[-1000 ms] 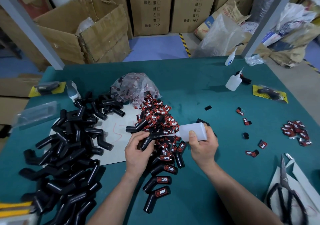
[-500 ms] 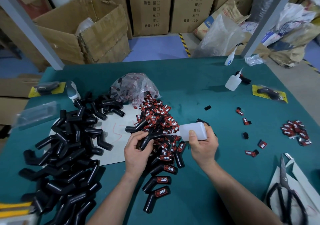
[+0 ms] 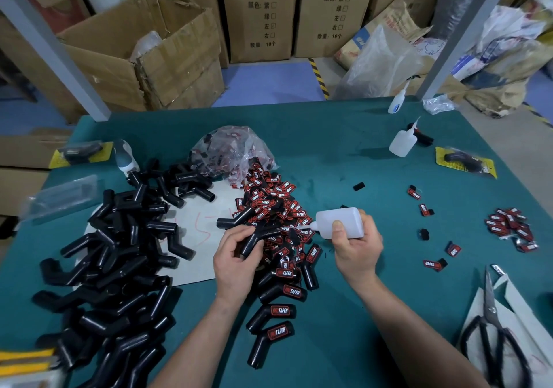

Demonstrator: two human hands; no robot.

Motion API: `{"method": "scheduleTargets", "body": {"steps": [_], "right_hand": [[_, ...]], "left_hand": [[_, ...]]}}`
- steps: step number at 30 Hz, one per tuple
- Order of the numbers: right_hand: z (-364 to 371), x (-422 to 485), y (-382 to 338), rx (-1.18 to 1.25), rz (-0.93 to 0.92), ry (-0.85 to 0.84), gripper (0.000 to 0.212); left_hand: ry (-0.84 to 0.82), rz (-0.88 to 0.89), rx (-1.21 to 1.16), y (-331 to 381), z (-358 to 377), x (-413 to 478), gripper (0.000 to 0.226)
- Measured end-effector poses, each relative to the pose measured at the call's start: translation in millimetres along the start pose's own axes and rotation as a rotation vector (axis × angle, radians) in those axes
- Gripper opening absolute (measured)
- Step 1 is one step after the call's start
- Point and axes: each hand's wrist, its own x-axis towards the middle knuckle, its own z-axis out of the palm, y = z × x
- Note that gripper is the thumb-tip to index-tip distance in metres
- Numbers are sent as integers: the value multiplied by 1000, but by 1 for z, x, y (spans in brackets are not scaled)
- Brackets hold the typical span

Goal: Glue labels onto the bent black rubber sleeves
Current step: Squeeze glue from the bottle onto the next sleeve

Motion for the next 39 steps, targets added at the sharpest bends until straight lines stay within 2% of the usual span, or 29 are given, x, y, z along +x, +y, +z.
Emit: {"method": "scheduleTargets", "body": {"steps": [11,17,39], "right_hand": [[4,-4,1,56,1,1,17],[3,-2,3,31,-7,-3,30],[2,-2,-1,19,-37,-2,38]], "left_hand": [[-7,-20,-7,2,0,0,37],[6,-31,1,6,1,0,40],[44,-35,6,8,2,1,44]]}}
